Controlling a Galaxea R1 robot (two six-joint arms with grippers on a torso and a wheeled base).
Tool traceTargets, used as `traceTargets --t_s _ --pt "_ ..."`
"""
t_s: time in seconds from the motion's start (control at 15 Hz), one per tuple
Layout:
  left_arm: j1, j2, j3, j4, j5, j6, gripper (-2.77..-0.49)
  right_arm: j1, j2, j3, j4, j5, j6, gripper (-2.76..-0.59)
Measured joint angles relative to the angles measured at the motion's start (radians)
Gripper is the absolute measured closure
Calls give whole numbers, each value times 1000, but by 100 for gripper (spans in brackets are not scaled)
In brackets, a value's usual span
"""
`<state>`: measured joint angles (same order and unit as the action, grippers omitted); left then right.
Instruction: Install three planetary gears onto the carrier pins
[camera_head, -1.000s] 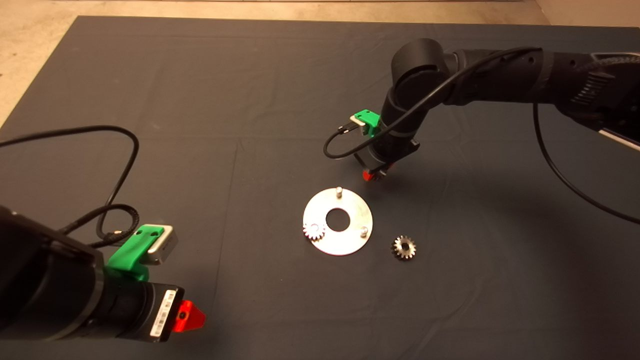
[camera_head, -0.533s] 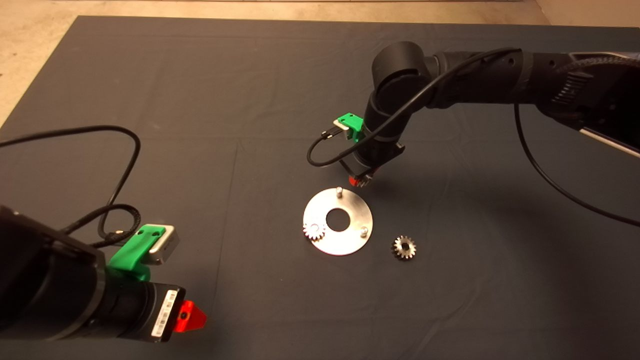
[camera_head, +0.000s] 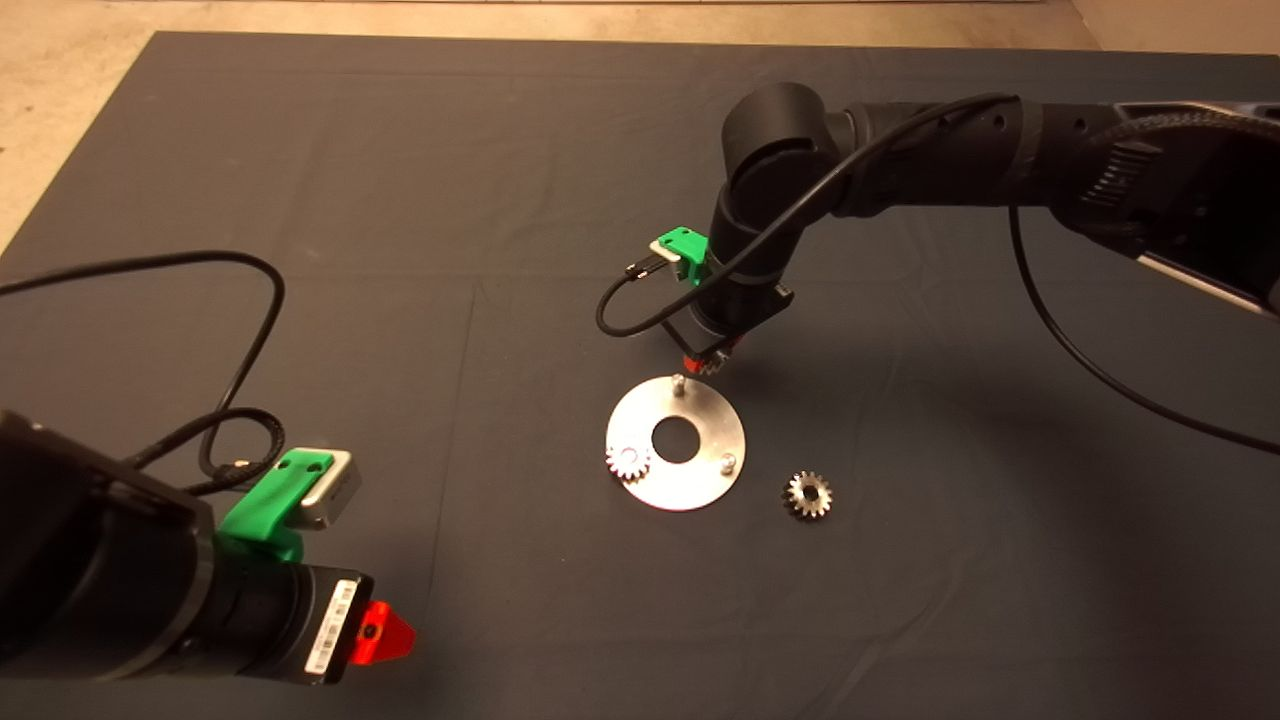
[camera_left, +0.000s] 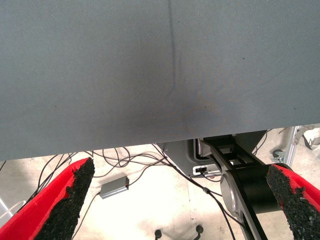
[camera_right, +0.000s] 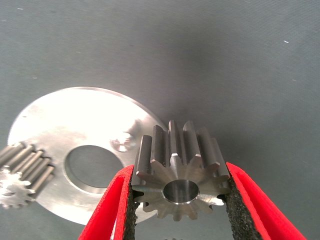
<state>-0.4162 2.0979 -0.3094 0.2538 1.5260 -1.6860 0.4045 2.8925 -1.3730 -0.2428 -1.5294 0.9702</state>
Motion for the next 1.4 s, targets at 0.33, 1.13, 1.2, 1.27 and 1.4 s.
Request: traceTargets --t_s 0.33,1.13,1.2,1.27,1.4 --pt "0 3 0 0 0 0 -248 0 17 -5 0 -1 0 -105" --pt "0 2 0 0 0 0 -248 0 28 -14 0 0 0 -105" --pt "0 2 0 0 0 0 -248 0 29 -14 0 0 0 -105" --pt "0 2 0 0 0 0 -248 0 31 -16 0 -1 0 -105" --pt "0 2 0 0 0 0 -248 -1 37 -18 0 -1 0 -105"
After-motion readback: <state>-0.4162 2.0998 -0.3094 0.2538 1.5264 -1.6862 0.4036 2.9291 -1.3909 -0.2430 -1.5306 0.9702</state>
